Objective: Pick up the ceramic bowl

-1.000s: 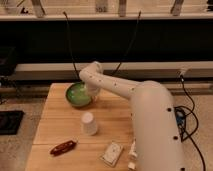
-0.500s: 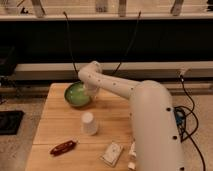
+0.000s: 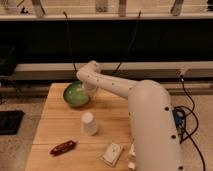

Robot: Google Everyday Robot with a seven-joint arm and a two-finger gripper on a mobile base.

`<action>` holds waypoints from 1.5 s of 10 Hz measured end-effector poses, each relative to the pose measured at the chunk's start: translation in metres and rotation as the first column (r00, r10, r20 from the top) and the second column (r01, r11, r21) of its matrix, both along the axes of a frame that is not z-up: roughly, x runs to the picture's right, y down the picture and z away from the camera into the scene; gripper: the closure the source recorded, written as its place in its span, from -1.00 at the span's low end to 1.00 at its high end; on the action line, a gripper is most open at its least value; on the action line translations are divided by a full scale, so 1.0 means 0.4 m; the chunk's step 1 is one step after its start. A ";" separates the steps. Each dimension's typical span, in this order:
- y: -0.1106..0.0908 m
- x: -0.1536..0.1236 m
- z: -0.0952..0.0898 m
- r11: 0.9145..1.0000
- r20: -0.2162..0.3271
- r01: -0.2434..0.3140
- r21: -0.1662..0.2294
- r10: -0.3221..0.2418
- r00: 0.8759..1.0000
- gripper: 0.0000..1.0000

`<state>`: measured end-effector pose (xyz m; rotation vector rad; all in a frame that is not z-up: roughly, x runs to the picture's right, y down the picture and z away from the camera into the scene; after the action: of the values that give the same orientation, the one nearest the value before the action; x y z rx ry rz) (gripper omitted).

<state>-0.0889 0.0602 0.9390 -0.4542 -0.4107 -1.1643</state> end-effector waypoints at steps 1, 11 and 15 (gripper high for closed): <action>-0.001 -0.005 0.000 1.000 0.003 0.008 0.006 -0.008 1.000 0.91; -0.003 -0.059 0.000 0.995 0.040 0.084 0.044 -0.086 0.996 0.76; 0.000 -0.088 0.000 0.991 0.058 0.122 0.058 -0.125 0.990 0.74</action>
<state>-0.1240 0.0600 0.9392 -0.4012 -0.4080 -1.3092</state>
